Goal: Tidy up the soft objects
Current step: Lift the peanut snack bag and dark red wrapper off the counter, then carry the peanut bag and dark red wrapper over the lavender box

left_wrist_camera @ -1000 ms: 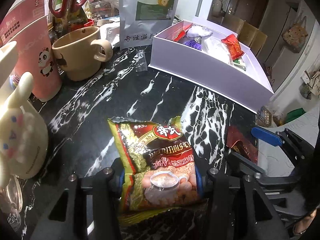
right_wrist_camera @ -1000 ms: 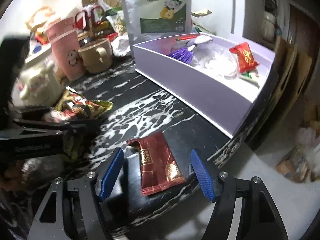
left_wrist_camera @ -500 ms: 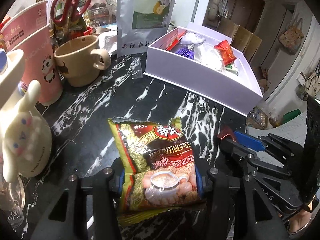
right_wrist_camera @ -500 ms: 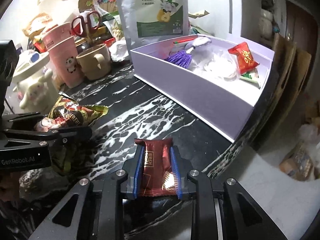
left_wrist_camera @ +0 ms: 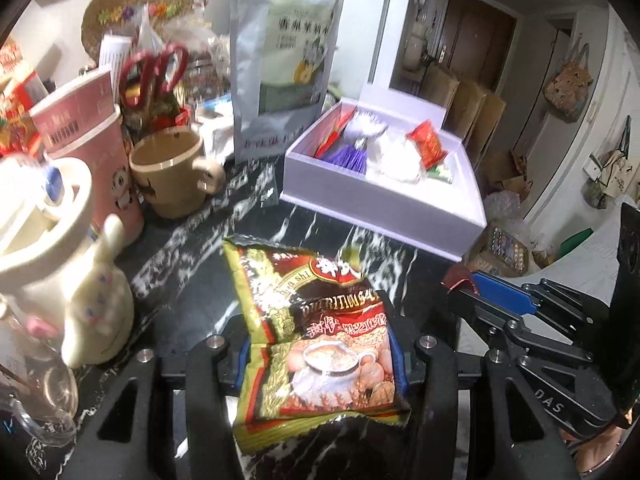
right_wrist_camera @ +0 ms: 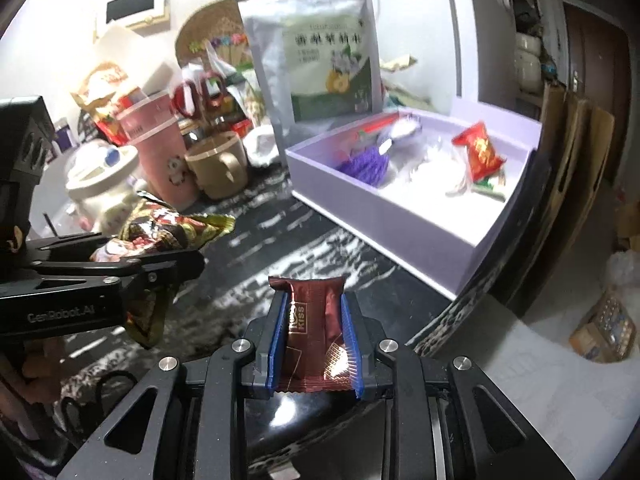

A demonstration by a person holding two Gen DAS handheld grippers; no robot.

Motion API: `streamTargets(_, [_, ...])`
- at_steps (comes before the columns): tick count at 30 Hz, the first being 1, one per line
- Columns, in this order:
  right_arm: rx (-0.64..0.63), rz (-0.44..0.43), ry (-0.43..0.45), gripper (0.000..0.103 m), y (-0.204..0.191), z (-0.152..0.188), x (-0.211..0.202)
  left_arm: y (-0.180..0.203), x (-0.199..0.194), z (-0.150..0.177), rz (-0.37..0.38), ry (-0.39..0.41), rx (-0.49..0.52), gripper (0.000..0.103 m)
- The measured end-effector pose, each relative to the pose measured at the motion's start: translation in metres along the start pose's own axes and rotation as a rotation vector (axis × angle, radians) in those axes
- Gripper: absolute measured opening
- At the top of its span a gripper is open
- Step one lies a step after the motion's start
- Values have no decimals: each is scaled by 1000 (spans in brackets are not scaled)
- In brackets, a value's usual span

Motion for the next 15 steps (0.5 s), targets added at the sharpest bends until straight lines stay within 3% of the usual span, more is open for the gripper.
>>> streamTargets(10, [0, 22, 137, 26, 7, -39, -61, 38, -39, -47, 34, 154, 77, 50])
streamTargets(15, [37, 24, 149, 26, 13, -43, -61, 35, -31, -44, 48, 131, 34, 50])
Point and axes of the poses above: each gripper's, at about its wrist camera, not at the fingertips, and x roughly the way its jaws point, y to its right, z to its underside, the point moved 8 cm from there along x, roughly the way its jaws point, and after that the axes turned 4 degrees about z, right-handed, at the moved point
